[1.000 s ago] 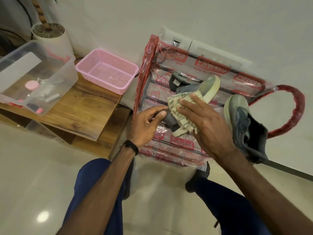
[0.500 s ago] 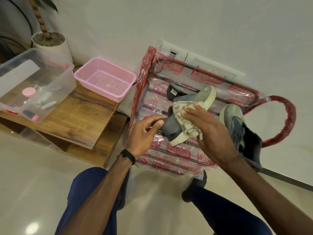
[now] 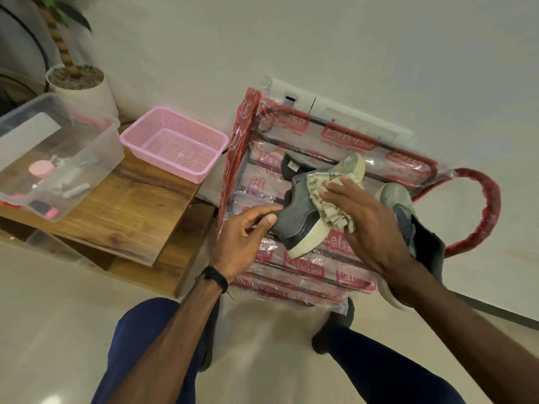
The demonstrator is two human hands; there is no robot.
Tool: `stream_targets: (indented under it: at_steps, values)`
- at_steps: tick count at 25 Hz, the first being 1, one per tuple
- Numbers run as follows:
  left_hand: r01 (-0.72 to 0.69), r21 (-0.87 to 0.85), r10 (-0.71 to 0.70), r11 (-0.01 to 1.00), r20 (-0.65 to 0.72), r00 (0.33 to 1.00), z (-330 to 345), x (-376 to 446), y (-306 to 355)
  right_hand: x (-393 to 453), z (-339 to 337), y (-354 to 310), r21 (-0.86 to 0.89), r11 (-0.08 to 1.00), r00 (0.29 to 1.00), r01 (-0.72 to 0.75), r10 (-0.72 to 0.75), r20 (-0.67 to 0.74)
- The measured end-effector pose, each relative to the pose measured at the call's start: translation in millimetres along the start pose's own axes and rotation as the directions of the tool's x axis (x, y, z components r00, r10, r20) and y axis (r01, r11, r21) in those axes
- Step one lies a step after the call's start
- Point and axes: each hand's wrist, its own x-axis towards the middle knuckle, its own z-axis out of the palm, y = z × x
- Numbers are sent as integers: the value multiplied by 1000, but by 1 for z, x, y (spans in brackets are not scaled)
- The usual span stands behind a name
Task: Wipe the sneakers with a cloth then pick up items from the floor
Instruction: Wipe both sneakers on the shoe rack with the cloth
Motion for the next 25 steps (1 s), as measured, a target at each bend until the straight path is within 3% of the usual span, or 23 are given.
stream_targets:
  at_steps: [2, 4, 5, 6, 8, 10, 11, 13, 15, 18, 21, 23, 25]
  values:
    - [1, 12, -1, 1000, -6, 1000, -2, -1, -1, -6, 0, -10, -38, 986, 987, 160, -160, 11]
    - [-1, 33, 1, 999, -1, 1000, -4, -1, -3, -22, -1, -30, -77, 869, 871, 488, -479, 111]
    - [-1, 39, 1, 999, 9, 1000, -3, -1, -3, -24, -3, -28, -84, 825, 827, 559, -547, 132]
    - [-4, 39, 3, 999, 11, 1000, -2, 0, -2, -22, -4, -22, -95, 836, 840, 540, -527, 128]
    - [-3, 38, 3, 999, -8, 1000, 0, 0, 0, -6, -1, 0, -40, 967, 967, 254, -252, 43]
    - [4, 32, -3, 999, -25, 1000, 1, 0, 0, 2, -1, 6, 43, 998, 999, 52, -52, 2]
    - [0, 38, 2, 999, -33, 999, 1, 0, 0, -1, 2, 0, 51, 996, 997, 72, -71, -8]
    - [-19, 66, 21, 998, -40, 999, -2, 1, -4, -15, 8, -23, 40, 946, 944, 322, -324, 59]
    - [-14, 73, 16, 997, -23, 1000, -3, 1, -6, -16, 6, -18, 75, 903, 900, 424, -429, 74]
    - [-28, 75, 31, 997, -37, 999, 1, 0, -4, 6, 5, 23, 181, 975, 992, 130, -128, -21]
    - [-16, 103, 22, 995, -62, 998, 4, -2, 0, 19, 11, 32, 185, 982, 996, -27, 43, -81]
    - [-14, 113, 23, 993, -85, 996, 2, -2, -1, 7, 17, 5, 234, 972, 999, 23, -16, -30]
    - [-20, 124, 31, 992, -93, 995, -1, -1, -4, -7, 13, -9, 259, 946, 976, 194, -213, 47]
